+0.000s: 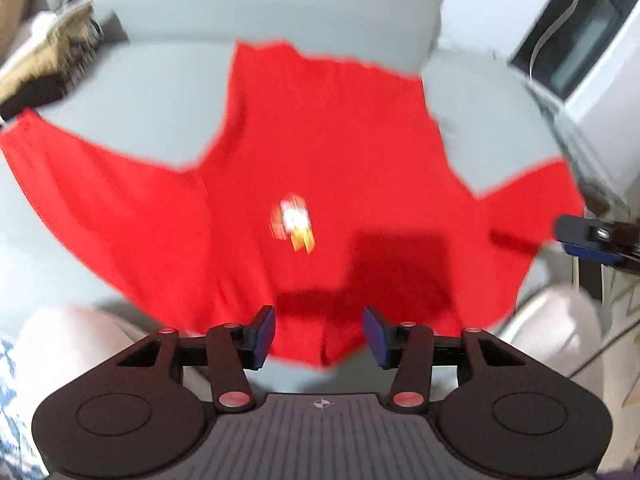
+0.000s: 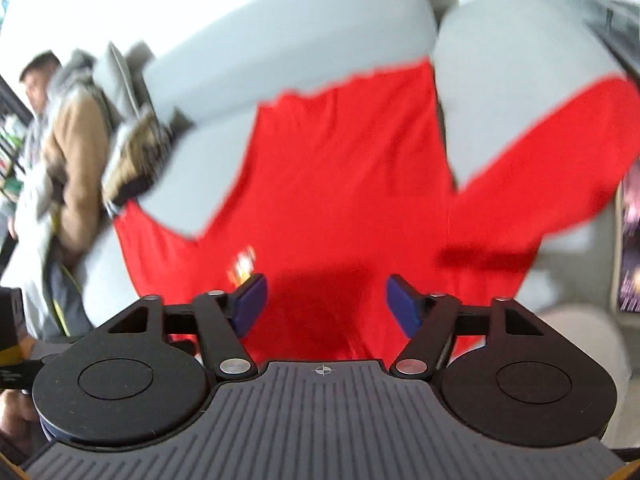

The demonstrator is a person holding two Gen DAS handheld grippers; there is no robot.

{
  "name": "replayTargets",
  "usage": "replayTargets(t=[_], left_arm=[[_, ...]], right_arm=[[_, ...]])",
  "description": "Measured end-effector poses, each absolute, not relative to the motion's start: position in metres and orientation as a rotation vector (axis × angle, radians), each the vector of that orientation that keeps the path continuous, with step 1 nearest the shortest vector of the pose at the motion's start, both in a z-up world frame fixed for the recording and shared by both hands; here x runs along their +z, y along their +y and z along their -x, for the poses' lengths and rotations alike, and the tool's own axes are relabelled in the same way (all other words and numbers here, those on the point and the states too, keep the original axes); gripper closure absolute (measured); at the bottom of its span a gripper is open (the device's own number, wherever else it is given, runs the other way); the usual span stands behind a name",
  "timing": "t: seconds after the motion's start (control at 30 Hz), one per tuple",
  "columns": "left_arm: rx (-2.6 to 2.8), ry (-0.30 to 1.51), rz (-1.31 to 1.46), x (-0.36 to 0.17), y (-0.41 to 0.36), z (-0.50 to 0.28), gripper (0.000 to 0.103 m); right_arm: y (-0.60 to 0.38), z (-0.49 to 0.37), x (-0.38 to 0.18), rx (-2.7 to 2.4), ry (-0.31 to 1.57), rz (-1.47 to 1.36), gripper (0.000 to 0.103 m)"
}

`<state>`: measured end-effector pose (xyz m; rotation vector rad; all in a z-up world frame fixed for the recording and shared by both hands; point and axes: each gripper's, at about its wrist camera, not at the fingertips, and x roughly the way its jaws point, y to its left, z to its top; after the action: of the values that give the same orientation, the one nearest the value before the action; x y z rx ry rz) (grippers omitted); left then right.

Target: Fold clothes

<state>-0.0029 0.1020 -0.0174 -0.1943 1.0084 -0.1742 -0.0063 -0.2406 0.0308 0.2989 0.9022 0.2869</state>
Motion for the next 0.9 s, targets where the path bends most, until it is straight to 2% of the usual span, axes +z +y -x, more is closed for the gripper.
replayTargets(t=[0.3,0.43,0.53,0.57,0.63,0.7,0.77,0.9], left_arm=[[-0.132,0.876,0.195,0.036,0.136,-0.079,0.055],[-0.125,0.881,0.136,0.025,0.141,-0.14,0.049],[-0.139,0.955,0.157,-0.009,0.148,-0.196,0.051],[-0.134,0.973,0.169,-0.023,0.151,-0.214,0.052],[-0.106,0.988,0.184,-0.051,0.156,-0.249,0.055],[-0.065,0.981,0.178,-0.075,0.16,-0.282,0.059],[-0.046,0.952,0.171,-0.091,0.164,-0.311,0.066],[-0.047,0.867,0.263,-0.107,0.181,-0.364,0.065]], right_arm=[[-0.269,-0.06,0.096,0.22,0.769,-0.227,0.021],[-0.284,-0.119,0.086,0.17,0.798,-0.236,0.019],[-0.296,-0.175,0.055,0.133,0.845,-0.267,0.019],[-0.3,-0.194,0.042,0.112,0.862,-0.281,0.02],[-0.306,-0.232,0.016,0.087,0.889,-0.304,0.028],[-0.313,-0.267,-0.012,0.072,0.9,-0.314,0.044],[-0.321,-0.298,-0.035,0.058,0.897,-0.322,0.047],[-0.347,-0.361,-0.069,0.014,0.847,-0.416,0.049]])
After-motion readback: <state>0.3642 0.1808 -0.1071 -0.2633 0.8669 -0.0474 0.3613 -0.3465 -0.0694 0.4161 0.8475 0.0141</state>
